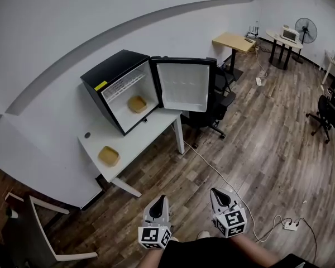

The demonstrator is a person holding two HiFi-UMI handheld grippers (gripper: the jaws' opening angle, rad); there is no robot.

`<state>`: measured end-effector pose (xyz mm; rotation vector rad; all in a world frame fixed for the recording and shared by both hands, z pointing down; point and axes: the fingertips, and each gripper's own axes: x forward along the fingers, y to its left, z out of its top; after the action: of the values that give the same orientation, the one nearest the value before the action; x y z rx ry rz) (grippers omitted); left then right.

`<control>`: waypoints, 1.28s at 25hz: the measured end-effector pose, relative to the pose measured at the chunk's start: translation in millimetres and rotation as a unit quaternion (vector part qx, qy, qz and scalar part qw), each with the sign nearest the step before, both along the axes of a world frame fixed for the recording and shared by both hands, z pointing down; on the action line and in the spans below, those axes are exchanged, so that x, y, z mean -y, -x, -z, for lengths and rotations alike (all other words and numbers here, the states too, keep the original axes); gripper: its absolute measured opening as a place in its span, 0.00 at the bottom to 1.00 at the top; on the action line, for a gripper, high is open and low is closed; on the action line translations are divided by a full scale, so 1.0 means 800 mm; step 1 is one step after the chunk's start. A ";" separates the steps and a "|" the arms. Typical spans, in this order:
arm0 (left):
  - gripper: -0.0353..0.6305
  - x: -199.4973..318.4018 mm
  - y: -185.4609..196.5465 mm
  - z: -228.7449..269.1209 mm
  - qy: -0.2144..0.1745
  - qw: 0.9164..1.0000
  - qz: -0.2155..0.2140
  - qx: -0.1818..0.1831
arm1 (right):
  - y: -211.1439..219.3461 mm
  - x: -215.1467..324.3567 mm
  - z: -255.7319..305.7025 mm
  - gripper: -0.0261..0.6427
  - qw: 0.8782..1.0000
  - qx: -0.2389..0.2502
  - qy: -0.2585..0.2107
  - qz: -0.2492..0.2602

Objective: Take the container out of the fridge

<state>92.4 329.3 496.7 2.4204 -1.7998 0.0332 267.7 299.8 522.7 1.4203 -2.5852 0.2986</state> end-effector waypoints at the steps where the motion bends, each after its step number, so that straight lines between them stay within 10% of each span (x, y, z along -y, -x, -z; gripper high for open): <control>1: 0.08 -0.001 -0.004 0.000 -0.002 1.000 0.000 0.006 | -0.004 -0.001 0.000 0.04 1.000 -0.003 -0.006 -0.002; 16: 0.08 -0.019 -0.024 -0.027 0.012 1.000 0.020 0.020 | -0.051 -0.026 -0.043 0.04 1.000 0.010 0.010 -0.021; 32: 0.08 0.143 -0.032 -0.046 0.026 0.999 -0.029 0.009 | -0.063 0.114 -0.042 0.04 0.998 -0.025 0.019 -0.054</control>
<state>118.2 215.0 533.2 2.4447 -1.7129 0.1056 318.0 208.8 556.0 1.5363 -2.4555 0.3221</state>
